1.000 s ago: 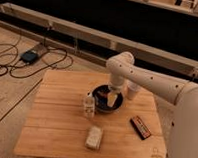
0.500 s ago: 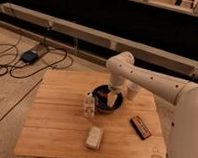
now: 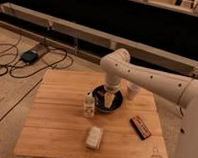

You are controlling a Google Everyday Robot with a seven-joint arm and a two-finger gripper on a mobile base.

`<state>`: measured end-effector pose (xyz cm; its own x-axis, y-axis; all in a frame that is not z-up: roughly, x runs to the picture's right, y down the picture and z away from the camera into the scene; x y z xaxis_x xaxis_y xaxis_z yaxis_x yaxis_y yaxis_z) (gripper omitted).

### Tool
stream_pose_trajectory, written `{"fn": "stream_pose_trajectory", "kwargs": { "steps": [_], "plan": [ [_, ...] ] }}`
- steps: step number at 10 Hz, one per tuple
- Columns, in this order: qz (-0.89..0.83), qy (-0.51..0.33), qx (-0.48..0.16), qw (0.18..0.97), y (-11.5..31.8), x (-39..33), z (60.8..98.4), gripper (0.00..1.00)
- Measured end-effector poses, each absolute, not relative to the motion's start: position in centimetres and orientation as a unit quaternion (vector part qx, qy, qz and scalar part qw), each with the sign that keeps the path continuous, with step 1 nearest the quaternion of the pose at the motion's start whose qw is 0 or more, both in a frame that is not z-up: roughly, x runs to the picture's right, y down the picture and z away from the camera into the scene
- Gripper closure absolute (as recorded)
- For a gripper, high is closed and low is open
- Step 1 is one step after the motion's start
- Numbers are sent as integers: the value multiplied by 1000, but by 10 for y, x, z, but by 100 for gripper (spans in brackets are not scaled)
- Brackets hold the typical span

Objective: Place the bottle in the ceramic bowl

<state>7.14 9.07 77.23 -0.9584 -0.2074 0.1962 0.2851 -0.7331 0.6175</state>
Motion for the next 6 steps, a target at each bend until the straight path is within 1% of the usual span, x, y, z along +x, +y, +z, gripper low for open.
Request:
{"fn": "stream_pose_trajectory", "kwargs": {
  "steps": [3, 6],
  "plan": [
    [-939, -331, -26, 86, 102, 36, 749, 34],
    [-951, -304, -5, 53, 102, 11, 745, 34]
  ]
}}
